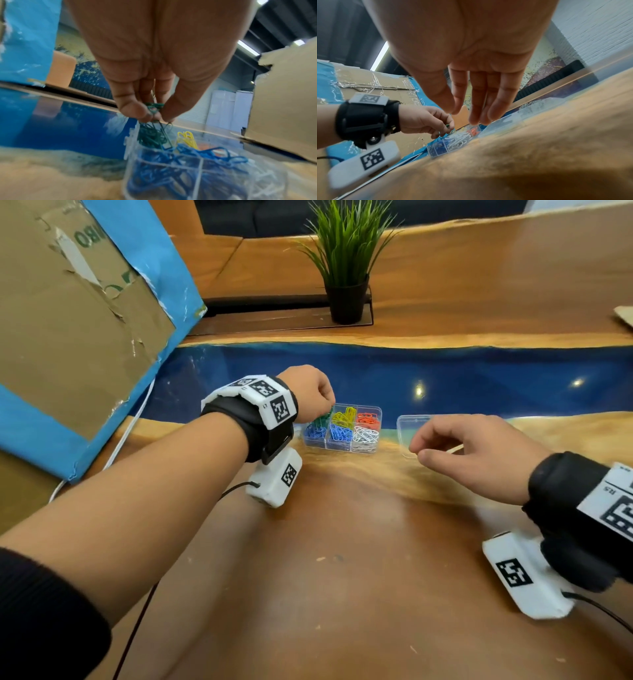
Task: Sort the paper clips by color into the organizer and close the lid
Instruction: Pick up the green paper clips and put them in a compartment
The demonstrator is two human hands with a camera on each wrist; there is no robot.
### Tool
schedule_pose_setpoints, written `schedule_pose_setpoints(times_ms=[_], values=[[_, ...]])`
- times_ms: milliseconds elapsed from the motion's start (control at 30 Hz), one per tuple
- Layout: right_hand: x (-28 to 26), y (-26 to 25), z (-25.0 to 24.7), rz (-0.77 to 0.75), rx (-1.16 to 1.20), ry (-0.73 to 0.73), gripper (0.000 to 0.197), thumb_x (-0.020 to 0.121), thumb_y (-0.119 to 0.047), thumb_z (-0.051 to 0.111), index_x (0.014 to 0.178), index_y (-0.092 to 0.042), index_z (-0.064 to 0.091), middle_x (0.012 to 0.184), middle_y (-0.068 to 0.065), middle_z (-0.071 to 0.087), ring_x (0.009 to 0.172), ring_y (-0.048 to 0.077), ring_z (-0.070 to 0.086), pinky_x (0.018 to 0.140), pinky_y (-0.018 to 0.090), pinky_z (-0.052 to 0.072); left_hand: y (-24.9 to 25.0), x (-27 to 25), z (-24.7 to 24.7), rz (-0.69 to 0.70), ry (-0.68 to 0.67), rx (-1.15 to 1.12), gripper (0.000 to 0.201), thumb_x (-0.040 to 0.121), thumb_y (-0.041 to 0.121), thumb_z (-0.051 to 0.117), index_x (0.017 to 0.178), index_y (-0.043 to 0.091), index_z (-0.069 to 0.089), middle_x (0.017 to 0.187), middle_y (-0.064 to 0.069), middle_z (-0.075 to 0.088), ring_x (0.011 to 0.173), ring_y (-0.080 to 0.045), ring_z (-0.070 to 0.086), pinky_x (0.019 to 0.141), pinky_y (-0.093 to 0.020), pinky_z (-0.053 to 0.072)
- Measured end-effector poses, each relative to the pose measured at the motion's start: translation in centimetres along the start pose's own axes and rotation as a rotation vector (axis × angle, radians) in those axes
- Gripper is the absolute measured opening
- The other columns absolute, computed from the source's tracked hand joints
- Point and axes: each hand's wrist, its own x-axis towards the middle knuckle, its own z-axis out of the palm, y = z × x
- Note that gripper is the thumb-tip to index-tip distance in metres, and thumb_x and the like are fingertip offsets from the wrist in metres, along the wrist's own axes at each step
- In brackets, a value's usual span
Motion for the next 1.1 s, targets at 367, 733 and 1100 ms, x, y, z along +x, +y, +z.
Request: schedule_pose_setpoints(times_ms=[367, 733, 1100], values=[[-0.1, -0.3, 0.3, 0.003, 0.018, -0.048, 0.012, 0.087, -0.024, 0.059, 0.094, -0.028, 0.067, 0.09, -0.007, 0.068, 0.088, 0.01, 0.062, 0.084, 0.027, 0.049, -0.7, -0.1, -0.5, 0.098, 0.058, 0.077, 0.014, 0.084, 0.021, 0.067, 0.098, 0.023, 0.069, 0.093, 0.005, 0.063, 0.088, -0.014, 0.06, 0.08, -0.025, 0.047], [-0.6, -0.3, 0.8, 0.014, 0.015, -0.111, 0.01, 0.088, -0.027, 0.058, 0.093, -0.031, 0.066, 0.091, -0.01, 0.065, 0.087, 0.008, 0.06, 0.084, 0.025, 0.049, -0.7, -0.2, -0.6, 0.116, 0.05, 0.187, 0.026, 0.094, 0.018, 0.053, 0.115, 0.02, 0.069, 0.118, -0.001, 0.067, 0.105, -0.018, 0.06, 0.086, -0.026, 0.042], [-0.5, -0.2, 1.2, 0.036, 0.032, -0.139, 0.01, 0.088, -0.028, 0.058, 0.094, -0.031, 0.066, 0.09, -0.011, 0.065, 0.086, 0.008, 0.06, 0.083, 0.025, 0.049, -1.5, -0.9, -0.2, 0.137, -0.026, 0.315, 0.006, 0.08, 0.031, 0.071, 0.085, 0.03, 0.073, 0.083, 0.009, 0.053, 0.085, -0.016, 0.056, 0.078, -0.036, 0.052]])
